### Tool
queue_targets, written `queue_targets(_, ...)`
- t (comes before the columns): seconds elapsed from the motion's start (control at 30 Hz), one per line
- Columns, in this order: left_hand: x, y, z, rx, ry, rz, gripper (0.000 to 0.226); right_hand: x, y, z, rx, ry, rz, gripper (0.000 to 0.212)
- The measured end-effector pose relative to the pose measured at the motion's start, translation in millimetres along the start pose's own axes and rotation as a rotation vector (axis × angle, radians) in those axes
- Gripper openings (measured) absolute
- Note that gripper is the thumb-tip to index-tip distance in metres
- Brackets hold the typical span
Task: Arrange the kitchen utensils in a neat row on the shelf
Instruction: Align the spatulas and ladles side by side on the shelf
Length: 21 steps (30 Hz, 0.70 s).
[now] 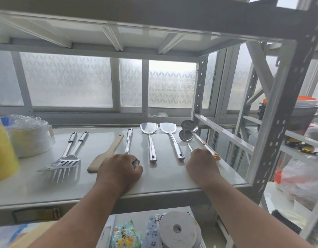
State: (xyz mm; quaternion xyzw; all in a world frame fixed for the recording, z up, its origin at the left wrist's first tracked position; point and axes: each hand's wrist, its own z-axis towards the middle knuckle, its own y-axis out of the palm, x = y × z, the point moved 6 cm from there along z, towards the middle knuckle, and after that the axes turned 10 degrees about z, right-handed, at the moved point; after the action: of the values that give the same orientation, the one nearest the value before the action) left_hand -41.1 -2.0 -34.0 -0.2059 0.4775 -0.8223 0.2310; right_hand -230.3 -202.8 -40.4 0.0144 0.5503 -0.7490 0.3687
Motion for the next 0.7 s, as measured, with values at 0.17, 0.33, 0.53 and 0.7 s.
queue_targets(0.17,1,-1,-1,-0.005,0.001,0.004,0.030,3,11,8,-0.056,-0.059,-0.085,0.026)
queue_targets(0.33,1,-2,-2,-0.008,-0.005,0.003,0.030,5,30,17,-0.177,-0.206,-0.246,0.042)
queue_targets(0.53,1,-3,-3,-0.016,-0.010,-0.005,0.030,3,31,19,-0.153,-0.256,-0.323,0.036)
queue_targets(0.7,2,-4,-3,-0.028,-0.017,-0.005,0.030,9,35,25,-0.160,-0.202,-0.296,0.030)
